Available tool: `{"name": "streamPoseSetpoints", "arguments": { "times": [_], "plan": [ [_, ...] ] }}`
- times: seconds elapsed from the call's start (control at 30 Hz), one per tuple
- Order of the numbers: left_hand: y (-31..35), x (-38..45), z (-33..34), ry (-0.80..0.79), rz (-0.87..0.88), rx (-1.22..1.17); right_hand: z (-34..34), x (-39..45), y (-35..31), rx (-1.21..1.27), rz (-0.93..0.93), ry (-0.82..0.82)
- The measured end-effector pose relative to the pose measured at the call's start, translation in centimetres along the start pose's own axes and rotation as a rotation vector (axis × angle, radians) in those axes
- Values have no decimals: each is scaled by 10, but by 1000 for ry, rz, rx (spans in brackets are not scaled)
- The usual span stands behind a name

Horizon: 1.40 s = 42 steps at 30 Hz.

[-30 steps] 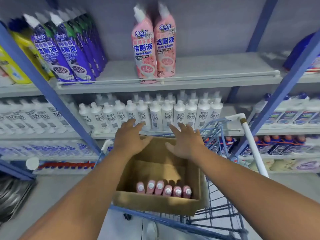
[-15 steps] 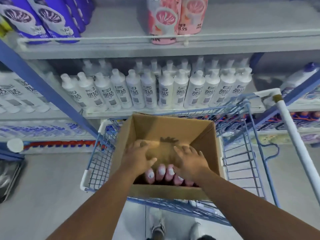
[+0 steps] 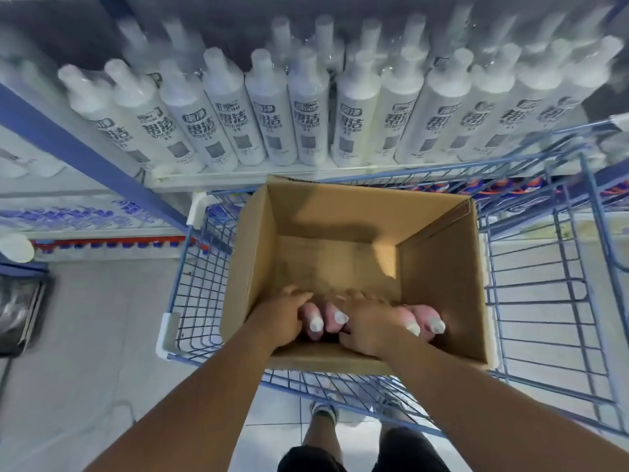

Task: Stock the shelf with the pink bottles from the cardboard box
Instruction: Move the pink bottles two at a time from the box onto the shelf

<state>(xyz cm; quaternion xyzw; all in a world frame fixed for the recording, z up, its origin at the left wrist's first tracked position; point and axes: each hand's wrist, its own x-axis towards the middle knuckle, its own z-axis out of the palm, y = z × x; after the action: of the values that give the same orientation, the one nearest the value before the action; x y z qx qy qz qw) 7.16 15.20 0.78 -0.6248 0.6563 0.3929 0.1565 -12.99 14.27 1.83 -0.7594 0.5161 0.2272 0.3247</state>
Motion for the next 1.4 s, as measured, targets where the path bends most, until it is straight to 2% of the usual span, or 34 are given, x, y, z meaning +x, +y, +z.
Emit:
{"name": "streamPoseSetpoints", "arguments": {
  "times": [0.1, 0.37, 0.47, 0.53, 0.6, 0.7, 0.8, 0.87, 1.0, 1.17, 1.27, 1.4],
  "plan": [
    [-3, 11, 5, -41, 29, 32, 7, 17, 4, 43, -40, -64],
    [-8, 44, 22, -105, 124, 149, 19, 59, 16, 103, -87, -81],
    [-3, 52, 18, -159, 74, 130, 16, 65, 18, 139, -109, -78],
    [-3, 50, 10, -132, 11, 85, 14, 68, 21, 110, -119, -72],
    [-8, 47, 10, -60, -47, -40, 11, 69, 25, 83, -122, -64],
    [-7, 37, 8, 83, -161, -346, -6, 66, 33, 267, -79, -22],
    [3, 25, -5, 235, -266, -583, -33, 51, 39, 499, -19, 133],
    [11, 16, -19, 289, -316, -689, -54, 38, 39, 556, 16, 257],
    [26, 2, -55, 370, -192, -816, -99, 9, 43, 525, 12, 310],
    [56, -31, -121, 389, -10, -917, -155, -47, 42, 628, -2, 390],
    [79, -53, -158, 438, 73, -976, -188, -79, 43, 765, -32, 486],
    [123, -90, -206, 548, 183, -999, -242, -125, 45, 777, -112, 634]
  ]
}}
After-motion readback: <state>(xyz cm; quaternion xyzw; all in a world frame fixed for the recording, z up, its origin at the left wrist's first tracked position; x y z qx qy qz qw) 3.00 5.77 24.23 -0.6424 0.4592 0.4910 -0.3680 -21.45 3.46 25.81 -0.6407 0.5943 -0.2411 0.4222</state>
